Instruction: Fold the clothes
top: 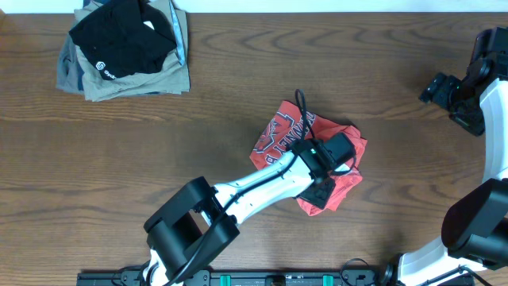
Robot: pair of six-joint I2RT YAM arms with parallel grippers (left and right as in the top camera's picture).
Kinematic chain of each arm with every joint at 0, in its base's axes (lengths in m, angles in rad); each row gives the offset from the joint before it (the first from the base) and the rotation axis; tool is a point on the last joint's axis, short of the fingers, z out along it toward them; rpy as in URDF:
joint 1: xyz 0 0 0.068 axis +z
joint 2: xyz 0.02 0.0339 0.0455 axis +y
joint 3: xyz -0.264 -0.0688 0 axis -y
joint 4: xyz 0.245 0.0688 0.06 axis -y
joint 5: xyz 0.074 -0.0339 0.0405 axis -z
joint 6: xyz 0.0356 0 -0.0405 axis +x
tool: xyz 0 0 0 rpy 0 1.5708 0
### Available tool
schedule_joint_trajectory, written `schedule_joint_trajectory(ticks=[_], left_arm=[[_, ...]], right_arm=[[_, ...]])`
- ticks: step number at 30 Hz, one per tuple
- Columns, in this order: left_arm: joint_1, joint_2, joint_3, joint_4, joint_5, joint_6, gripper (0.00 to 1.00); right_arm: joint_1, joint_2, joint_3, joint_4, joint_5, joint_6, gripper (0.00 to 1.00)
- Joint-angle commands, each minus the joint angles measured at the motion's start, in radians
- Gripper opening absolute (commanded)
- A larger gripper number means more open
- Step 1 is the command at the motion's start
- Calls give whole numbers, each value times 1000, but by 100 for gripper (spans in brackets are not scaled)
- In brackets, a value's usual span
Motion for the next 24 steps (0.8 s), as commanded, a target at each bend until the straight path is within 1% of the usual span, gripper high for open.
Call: schedule_joint_trajectory(ticks=[1,2,3,5,6,10,18,24], left_arm=[[-38,-19,0,-2,-10,-4,55],[-46,-19,0,-2,-10,-4,50],[-54,-19,0,-2,-10,-4,42],[-65,-19,0,-2,-10,-4,21],[-68,-19,0,-2,-10,-4,8],[-65,-33,9,-4,-11,-4,6],[-66,-153,33,2,-10,-4,6],[-71,-151,31,6,-10,-20,6]], right_arm=[[8,-2,9,-1,7,-13,99],[8,-2,9,-1,7,-13,99],[8,-2,9,-1,7,-13,99],[8,-2,9,-1,7,-13,99],[8,-2,9,-1,7,-13,99],[8,-2,9,-1,7,-13,99],[8,-2,9,-1,7,-13,99],[8,-2,9,-1,7,-13,99]])
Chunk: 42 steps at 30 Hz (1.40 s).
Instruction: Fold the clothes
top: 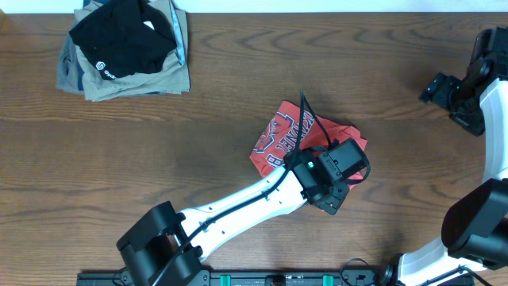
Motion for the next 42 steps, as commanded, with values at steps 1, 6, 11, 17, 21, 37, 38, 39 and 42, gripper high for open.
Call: schedule_joint_trajectory(ticks=[1,6,11,17,21,37,38,39,42], left_arm=[[-5,11,14,2,-8,-30,6],[-34,24,14,29,-8,-48,6],[-75,44,12,49,-8,-84,6],[-100,84,12,84,-9,-88,13],[-98,89,12,86,-13,-88,35],[24,27,34,68,-133,-34,36],[47,31,32,68,-146,-34,37],[68,34,31,68,-162,-34,37],[138,43,26,79,-186,-12,37]], right_arm=[[8,-2,9,0,7,-12,99],[8,-2,9,0,7,-12,99],[8,-2,9,0,7,-13,99],[8,-2,9,0,7,-13,99],[8,-2,9,0,7,-13,99],[8,-2,9,0,7,-13,99],[8,-2,9,0,7,-13,99],[8,-2,9,0,7,-12,99],[8,-2,9,0,7,-13,99]])
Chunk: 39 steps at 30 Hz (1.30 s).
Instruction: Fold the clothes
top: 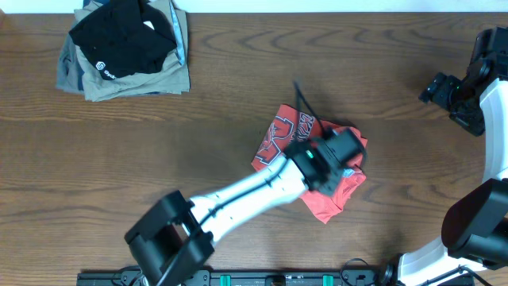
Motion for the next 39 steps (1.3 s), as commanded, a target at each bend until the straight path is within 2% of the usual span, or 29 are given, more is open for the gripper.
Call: schedule_joint_trajectory(ticks=[1,6,12,39], left_arm=[[81,-4,19,11,-65,42,37],[150,40,19,34,-64,143,37],[139,84,19,72,-18,216,37],[69,161,18,191,-15,215,37]], right_arm=[[8,-2,9,0,7,-12,99],[8,-2,9,0,7,-13,99],[8,-2,9,0,7,-13,99],[8,-2,9,0,7,-13,99]])
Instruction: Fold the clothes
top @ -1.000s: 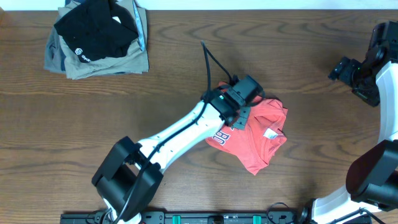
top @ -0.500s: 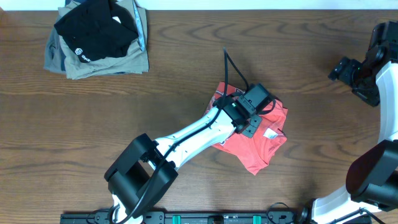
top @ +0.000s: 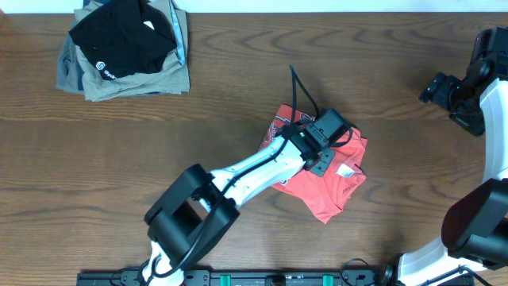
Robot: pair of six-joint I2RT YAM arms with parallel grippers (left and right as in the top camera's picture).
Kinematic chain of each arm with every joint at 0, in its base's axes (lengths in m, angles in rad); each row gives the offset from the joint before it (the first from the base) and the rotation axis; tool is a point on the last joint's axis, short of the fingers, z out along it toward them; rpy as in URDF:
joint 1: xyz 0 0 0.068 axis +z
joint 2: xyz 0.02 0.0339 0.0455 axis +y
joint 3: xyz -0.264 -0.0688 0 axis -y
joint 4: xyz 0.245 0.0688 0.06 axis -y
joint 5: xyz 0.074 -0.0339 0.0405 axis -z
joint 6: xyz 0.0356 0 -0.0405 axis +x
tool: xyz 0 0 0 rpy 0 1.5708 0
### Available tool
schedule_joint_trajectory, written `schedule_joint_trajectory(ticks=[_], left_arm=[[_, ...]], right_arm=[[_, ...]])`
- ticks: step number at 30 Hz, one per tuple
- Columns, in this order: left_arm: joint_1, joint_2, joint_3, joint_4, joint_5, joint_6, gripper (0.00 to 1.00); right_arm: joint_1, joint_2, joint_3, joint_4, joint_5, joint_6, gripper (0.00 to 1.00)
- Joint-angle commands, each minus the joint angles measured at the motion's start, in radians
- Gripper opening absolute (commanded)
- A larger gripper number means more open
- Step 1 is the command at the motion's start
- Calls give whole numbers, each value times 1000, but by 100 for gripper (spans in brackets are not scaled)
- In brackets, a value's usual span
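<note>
A crumpled red T-shirt with white lettering lies right of the table's middle, in the overhead view. A small white label shows on its lower half. My left gripper is low over the shirt's upper part, with the arm reaching in from the bottom left. Its fingers are hidden under the wrist and against the cloth, so its hold cannot be judged. My right gripper hangs at the far right edge, well away from the shirt, too small and dark to read.
A stack of folded clothes, grey and olive with a black garment on top, sits at the back left corner. Bare brown table lies between it and the shirt. The right arm's base stands at the lower right.
My left gripper has moved up toward the shirt's far edge. More of the shirt's lower half now shows, spread out a little with a white label in sight. The right arm is unchanged.
My left gripper was on the middle of the bunched red shirt, then at its lower right corner, then back over the middle with a red flap showing below. Now it is at the upper part and the shirt lies a little wider. The right arm stayed still.
</note>
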Motion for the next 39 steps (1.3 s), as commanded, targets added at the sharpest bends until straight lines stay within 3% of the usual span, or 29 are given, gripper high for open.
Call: schedule_joint_trajectory(ticks=[1,8,13,25,28,34,36,39], left_arm=[[-18,13,18,17,-1,10,37],[-21,13,18,50,-5,10,24],[-21,13,19,49,-4,9,6],[-21,-57,19,45,-5,-13,6],[-21,-70,19,46,-4,-14,13],[-21,-67,19,38,0,-33,17],[-21,-66,19,38,-1,-33,36],[-21,-58,18,38,-1,-32,45]], right_arm=[[8,-2,9,0,7,-12,99],[8,-2,9,0,7,-12,99],[8,-2,9,0,7,-13,99],[8,-2,9,0,7,-13,99],[8,-2,9,0,7,-13,99],[8,-2,9,0,7,-13,99],[8,-2,9,0,7,-12,99],[8,-2,9,0,7,-12,99]])
